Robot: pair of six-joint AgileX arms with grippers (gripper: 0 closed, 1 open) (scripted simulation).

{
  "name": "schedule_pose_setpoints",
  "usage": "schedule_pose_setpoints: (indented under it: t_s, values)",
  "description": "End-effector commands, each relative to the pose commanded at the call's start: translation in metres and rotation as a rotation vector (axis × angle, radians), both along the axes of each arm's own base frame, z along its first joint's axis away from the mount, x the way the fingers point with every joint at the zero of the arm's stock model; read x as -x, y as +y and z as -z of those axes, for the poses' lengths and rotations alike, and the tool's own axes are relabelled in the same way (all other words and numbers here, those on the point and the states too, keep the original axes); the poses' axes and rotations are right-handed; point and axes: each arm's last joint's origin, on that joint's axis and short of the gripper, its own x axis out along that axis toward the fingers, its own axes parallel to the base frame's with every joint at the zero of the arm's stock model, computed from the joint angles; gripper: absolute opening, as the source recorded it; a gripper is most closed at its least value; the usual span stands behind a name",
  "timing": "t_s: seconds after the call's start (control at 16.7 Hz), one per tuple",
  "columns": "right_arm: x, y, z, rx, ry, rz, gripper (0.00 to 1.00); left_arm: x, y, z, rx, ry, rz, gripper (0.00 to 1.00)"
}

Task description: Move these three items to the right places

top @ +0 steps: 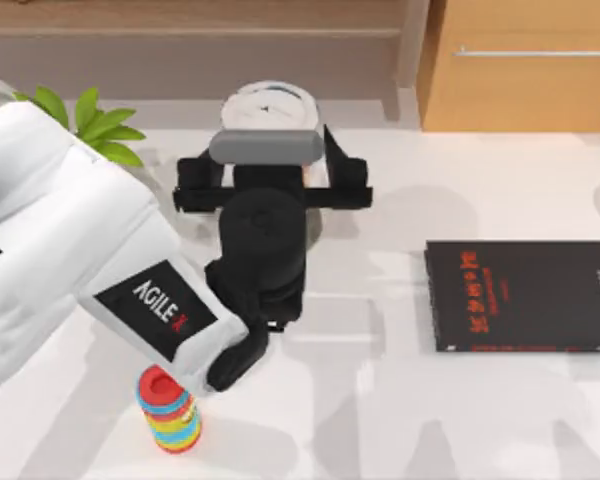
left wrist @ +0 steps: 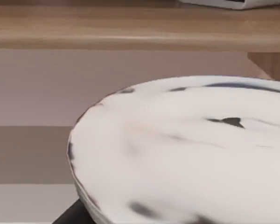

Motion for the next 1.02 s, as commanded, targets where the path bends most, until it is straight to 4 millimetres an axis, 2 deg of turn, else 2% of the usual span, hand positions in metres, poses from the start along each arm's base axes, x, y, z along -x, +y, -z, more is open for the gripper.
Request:
schedule_pose_setpoints:
  t_s: [0.18, 0.36, 0.72, 1.02]
  values:
    - [0.0, 0.0, 0.0, 0.0, 0.0, 0.0, 1.0, 0.011, -0.004, -0.005, 0.008, -0.014, 0.005, 1.0]
    - [0.0, 0.0, 0.0, 0.0, 0.0, 0.0, 1.0, 0.024, 0.001, 0.004, -0.007, 0.014, 0.002, 1.0]
    - [0.0, 0.0, 0.0, 0.0, 0.0, 0.0, 1.0, 0.026, 0.004, 0.008, -0.014, 0.022, -0.001, 1.0]
    - [0.0, 0.0, 0.0, 0.0, 0.0, 0.0, 1.0, 0.048, -0.01, -0.028, -0.009, -0.043, 0.099, 1.0]
